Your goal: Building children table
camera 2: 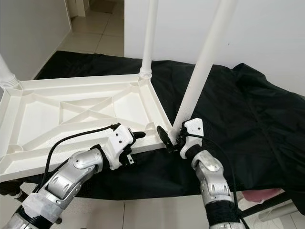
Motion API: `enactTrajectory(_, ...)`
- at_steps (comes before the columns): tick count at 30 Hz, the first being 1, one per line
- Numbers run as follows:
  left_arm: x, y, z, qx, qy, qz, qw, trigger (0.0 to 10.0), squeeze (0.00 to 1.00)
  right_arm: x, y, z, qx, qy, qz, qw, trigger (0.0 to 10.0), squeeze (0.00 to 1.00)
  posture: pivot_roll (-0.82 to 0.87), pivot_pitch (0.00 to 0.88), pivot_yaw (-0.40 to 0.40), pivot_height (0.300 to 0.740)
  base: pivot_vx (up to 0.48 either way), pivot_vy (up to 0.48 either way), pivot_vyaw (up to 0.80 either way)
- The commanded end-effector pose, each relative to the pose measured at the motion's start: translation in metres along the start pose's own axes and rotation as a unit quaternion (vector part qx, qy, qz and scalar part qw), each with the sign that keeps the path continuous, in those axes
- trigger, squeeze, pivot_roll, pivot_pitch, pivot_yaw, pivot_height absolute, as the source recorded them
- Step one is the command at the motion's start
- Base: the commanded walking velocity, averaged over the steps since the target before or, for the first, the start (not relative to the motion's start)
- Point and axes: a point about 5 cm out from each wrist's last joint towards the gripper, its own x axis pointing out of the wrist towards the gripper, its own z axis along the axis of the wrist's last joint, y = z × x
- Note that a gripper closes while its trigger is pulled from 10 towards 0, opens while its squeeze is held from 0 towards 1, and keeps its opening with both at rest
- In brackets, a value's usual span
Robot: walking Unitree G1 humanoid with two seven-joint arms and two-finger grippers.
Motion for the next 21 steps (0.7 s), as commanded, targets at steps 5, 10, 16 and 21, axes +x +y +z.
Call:
enactTrajectory(5, 0.0, -0.001, 0.001, 0.01, -0.001, -0.044, 0.999, 10.0, 0.0, 0.005, -0.004, -0.007, -0.016, 0.018, 0.04, 0.999, 9.3, 0.0, 0.02, 0.0, -0.071, 0.74, 0.0, 0.0, 0.0)
enactTrajectory(10, 0.002, -0.001, 0.0, 0.015, 0.0, -0.049, 0.999, 10.0, 0.0, 0.007, -0.007, -0.01, -0.019, 0.022, 0.052, 0.998, 0.0, 0.0, 0.02, 0.0, -0.065, 0.74, 0.0, 0.0, 0.0)
enactTrajectory(16, 0.004, -0.001, -0.001, 0.022, 0.002, -0.054, 0.998, 10.0, 0.0, 0.003, -0.008, -0.02, -0.015, 0.034, 0.048, 0.998, 0.0, 0.0, 0.02, 0.0, -0.062, 0.74, 0.0, 0.0, 0.0)
enactTrajectory(21, 0.003, -0.001, 0.0, 0.016, -0.002, -0.054, 0.998, 10.0, 0.0, -0.001, -0.008, -0.023, -0.008, 0.035, 0.043, 0.998, 4.9, 0.0, 0.02, 0.0, -0.063, 0.74, 0.0, 0.0, 0.0)
